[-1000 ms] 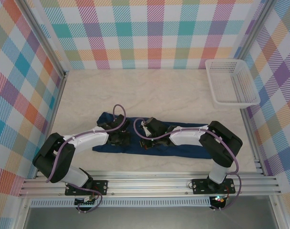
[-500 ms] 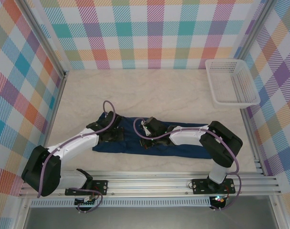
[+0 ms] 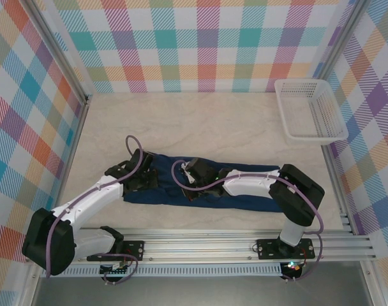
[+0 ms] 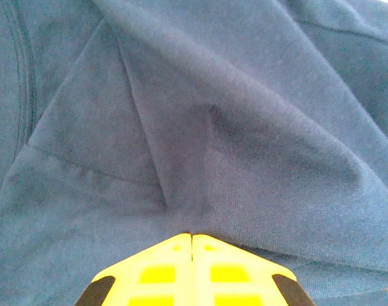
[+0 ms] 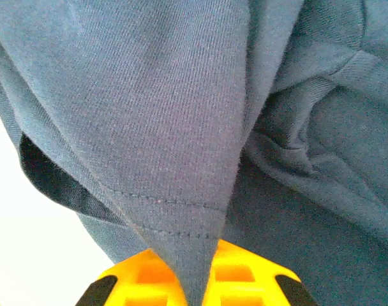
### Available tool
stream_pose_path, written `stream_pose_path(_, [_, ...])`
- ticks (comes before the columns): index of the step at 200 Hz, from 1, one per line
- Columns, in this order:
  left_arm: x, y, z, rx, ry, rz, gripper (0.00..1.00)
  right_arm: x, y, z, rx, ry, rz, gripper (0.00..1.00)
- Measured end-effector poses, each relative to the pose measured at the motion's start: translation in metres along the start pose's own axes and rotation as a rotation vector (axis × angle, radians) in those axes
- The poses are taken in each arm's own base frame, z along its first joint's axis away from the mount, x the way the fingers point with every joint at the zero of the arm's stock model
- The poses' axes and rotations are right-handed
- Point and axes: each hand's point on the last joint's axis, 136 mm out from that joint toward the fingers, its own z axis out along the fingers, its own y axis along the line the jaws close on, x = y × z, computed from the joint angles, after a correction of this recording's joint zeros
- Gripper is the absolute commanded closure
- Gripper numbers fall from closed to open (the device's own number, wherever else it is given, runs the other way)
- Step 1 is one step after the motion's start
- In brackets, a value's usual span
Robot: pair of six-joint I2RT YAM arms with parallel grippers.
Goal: Fold the inside-out t-shirt
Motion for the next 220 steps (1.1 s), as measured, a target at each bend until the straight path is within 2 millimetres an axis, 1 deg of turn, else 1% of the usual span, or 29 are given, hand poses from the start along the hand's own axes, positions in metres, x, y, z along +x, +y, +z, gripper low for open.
stream_pose_path(14, [0.008,0.005,0.002,-0.007,0.016,-0.012,1.00,0.002,-0.001,0.000,0.018,0.011,-0.003,0.97])
stream_pose_path(32, [0.017,0.009,0.004,-0.010,0.030,-0.025,1.00,0.004,-0.008,0.000,0.062,0.025,-0.001,0.96])
stream_pose_path(61, [0.018,0.010,0.003,-0.009,0.028,-0.036,1.00,-0.001,-0.016,-0.003,0.123,0.032,0.000,0.88])
stream_pose_path(78, [0.021,0.016,0.003,-0.034,0.037,-0.038,0.99,0.006,-0.022,-0.004,0.154,0.056,0.000,0.82])
stream_pose_path(85, [0.022,0.017,0.003,-0.041,0.041,-0.038,0.94,0.010,-0.025,-0.004,0.164,0.069,-0.003,0.79])
stream_pose_path(98, [0.024,0.020,0.001,-0.048,0.047,-0.038,0.87,0.017,-0.029,-0.004,0.177,0.088,-0.013,0.73])
stream_pose_path(110, [0.025,0.021,-0.002,-0.048,0.042,-0.041,0.74,0.024,-0.032,-0.007,0.182,0.102,-0.026,0.69])
stream_pose_path(122, [0.022,0.021,-0.008,-0.042,0.021,-0.054,0.63,0.028,-0.033,-0.011,0.181,0.106,-0.047,0.67])
stream_pose_path(134, [0.018,0.020,-0.014,-0.031,-0.007,-0.063,0.54,0.027,-0.032,-0.016,0.175,0.095,-0.060,0.66])
stream_pose_path(145, [0.015,0.020,-0.018,-0.023,-0.029,-0.060,0.47,0.021,-0.029,-0.020,0.164,0.073,-0.073,0.64])
stream_pose_path(163, [0.008,0.021,-0.021,-0.035,-0.054,-0.066,0.42,0.010,-0.024,-0.022,0.148,0.034,-0.084,0.62])
stream_pose_path(173, [0.000,0.023,-0.022,-0.045,-0.072,-0.071,0.40,0.001,-0.023,-0.023,0.139,0.010,-0.082,0.62])
stream_pose_path(186, [-0.016,0.024,-0.022,-0.044,-0.112,-0.099,0.39,-0.014,-0.019,-0.024,0.123,-0.024,-0.070,0.61])
stream_pose_path(201, [-0.039,0.031,-0.015,-0.038,-0.148,-0.163,0.38,-0.039,-0.019,-0.026,0.096,-0.079,-0.024,0.60])
stream_pose_path(210, [-0.053,0.037,-0.008,-0.041,-0.161,-0.203,0.38,-0.056,-0.024,-0.028,0.086,-0.115,0.017,0.60])
stream_pose_path(220, [-0.069,0.044,0.003,-0.048,-0.163,-0.243,0.38,-0.073,-0.036,-0.031,0.082,-0.145,0.071,0.59])
